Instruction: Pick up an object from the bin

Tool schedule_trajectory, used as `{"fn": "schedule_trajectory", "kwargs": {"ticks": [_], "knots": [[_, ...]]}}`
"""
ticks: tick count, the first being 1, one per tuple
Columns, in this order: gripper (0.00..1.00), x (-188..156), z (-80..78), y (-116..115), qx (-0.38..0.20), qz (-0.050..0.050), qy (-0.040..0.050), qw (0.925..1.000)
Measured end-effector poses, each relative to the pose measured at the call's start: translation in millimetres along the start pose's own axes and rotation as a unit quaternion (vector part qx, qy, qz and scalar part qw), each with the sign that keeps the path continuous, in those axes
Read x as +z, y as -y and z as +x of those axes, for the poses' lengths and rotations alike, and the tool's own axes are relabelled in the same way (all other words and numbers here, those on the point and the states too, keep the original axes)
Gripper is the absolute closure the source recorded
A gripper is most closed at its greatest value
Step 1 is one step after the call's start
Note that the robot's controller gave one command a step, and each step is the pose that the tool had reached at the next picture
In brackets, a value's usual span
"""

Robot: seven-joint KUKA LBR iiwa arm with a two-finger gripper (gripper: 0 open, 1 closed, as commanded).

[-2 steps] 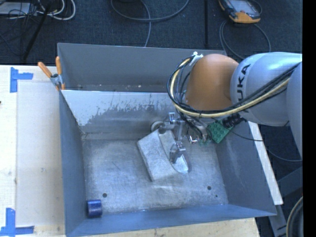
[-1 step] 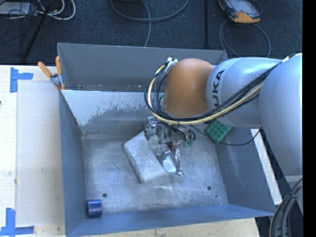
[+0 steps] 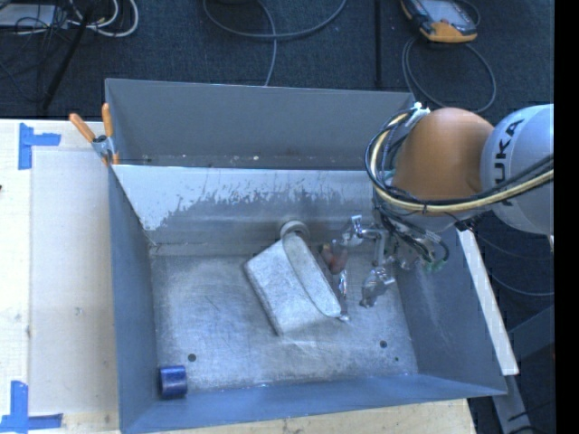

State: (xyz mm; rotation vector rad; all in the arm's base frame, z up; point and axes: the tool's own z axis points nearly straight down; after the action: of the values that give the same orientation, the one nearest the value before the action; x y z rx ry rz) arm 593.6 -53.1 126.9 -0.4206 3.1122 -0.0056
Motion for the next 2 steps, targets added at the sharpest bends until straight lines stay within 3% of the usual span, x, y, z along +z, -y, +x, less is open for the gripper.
{"fn": "schedule_trajectory", "kwargs": {"ticks": [1, 2], "knots": [[0.00, 54.3, 4.9, -14.6, -0.039, -0.001, 0.0025, 0.9992], [1.00, 52.2, 4.3, -13.6, -0.037, -0.001, 0.0036, 0.9993]]}}
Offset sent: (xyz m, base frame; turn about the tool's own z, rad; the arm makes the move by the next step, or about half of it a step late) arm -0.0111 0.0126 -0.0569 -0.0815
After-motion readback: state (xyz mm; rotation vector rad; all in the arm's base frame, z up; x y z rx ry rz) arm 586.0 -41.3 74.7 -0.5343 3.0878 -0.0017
